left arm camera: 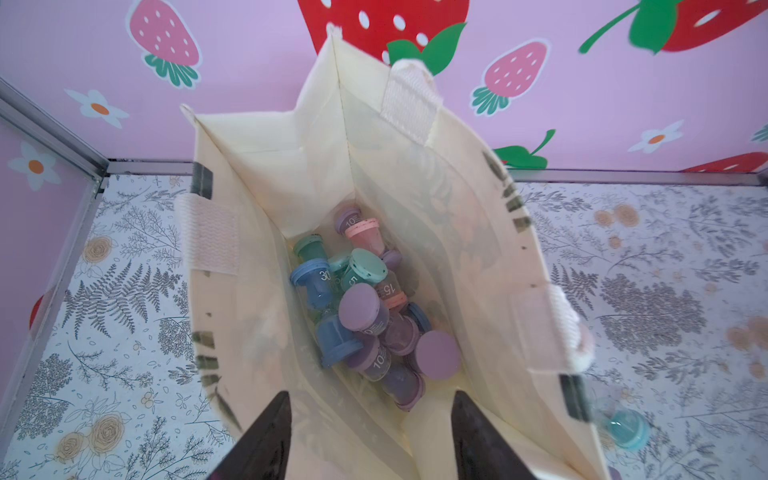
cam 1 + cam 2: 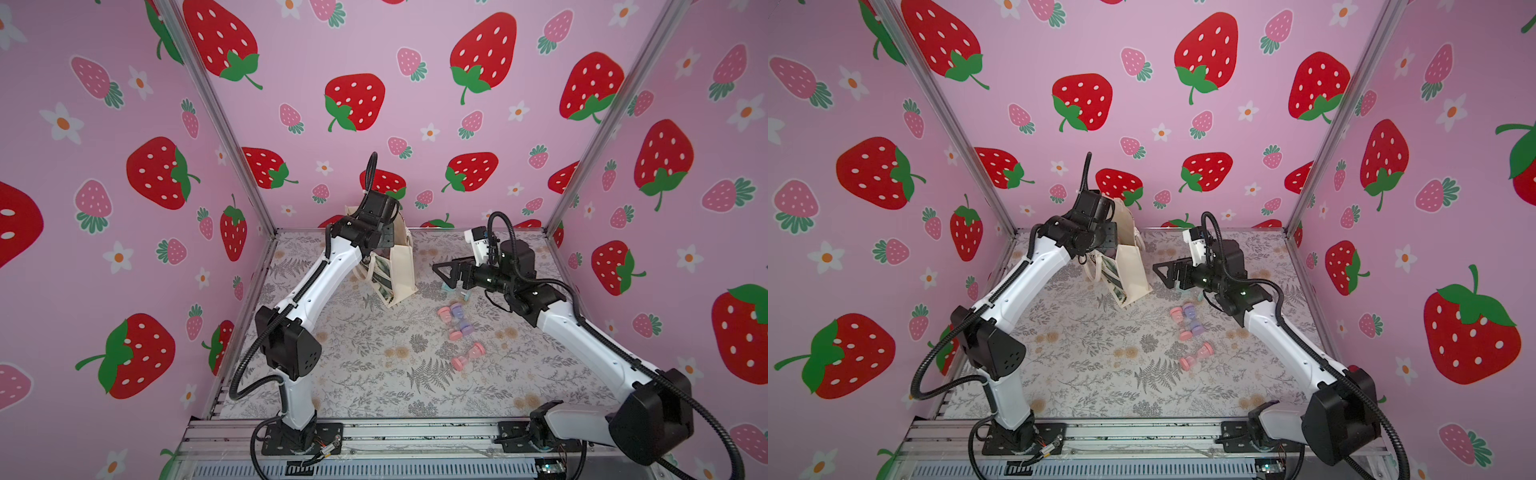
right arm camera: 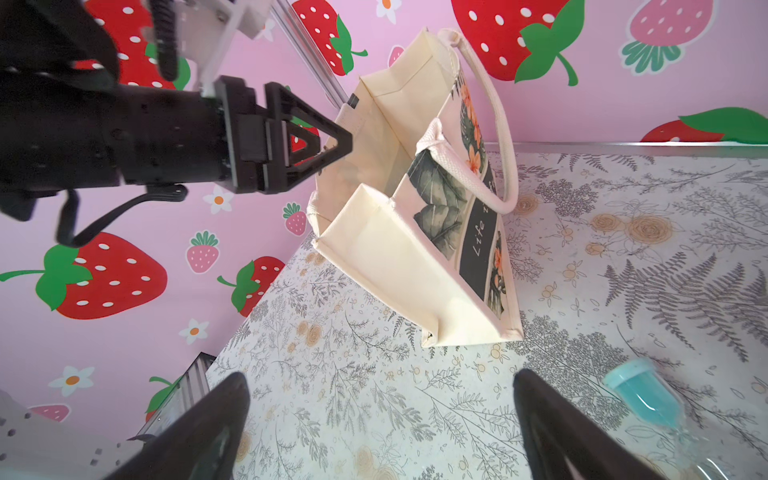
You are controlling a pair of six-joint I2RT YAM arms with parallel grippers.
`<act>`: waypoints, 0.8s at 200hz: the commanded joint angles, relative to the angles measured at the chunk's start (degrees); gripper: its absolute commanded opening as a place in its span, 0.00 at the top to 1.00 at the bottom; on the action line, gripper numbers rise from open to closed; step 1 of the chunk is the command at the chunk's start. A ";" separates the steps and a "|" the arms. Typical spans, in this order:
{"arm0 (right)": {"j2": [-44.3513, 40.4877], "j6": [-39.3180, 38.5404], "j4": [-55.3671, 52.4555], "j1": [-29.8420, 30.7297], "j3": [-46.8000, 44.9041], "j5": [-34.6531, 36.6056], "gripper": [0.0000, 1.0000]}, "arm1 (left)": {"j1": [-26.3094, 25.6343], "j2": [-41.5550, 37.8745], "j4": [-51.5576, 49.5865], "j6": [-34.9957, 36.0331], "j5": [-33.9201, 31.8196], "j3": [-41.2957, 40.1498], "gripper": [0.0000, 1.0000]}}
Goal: Put the hourglass into the canvas bag
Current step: Place the hourglass in the canvas bag, then pick up the hourglass from the center of the board.
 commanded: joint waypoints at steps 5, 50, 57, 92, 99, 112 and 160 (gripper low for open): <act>-3.64 0.89 -2.57 -1.55 -2.92 1.62 0.01 | -2.66 -5.85 3.09 -1.29 -1.78 -5.00 0.35; -7.84 0.98 -9.76 -4.14 -5.59 3.91 0.01 | -8.54 -14.66 8.84 -4.16 -2.77 -16.74 0.31; -8.48 0.76 -10.98 -4.55 -6.04 4.26 0.01 | -9.76 -15.44 8.94 -4.60 -3.64 -17.89 0.30; -11.83 -0.17 -17.00 -6.36 -8.61 6.90 0.01 | -16.79 -18.91 12.21 -6.86 -4.96 -24.70 0.29; -12.31 -0.17 -17.90 -6.76 -9.19 7.13 0.01 | -18.21 -19.04 12.91 -7.37 -4.79 -25.85 0.29; -12.74 0.22 -20.01 -7.54 -9.88 7.86 0.01 | -20.39 -18.58 12.49 -9.04 -4.73 -26.78 0.29; -15.38 -0.32 -24.49 -8.65 -13.30 8.47 0.01 | -27.31 -12.56 13.10 -17.53 -0.39 -29.34 0.26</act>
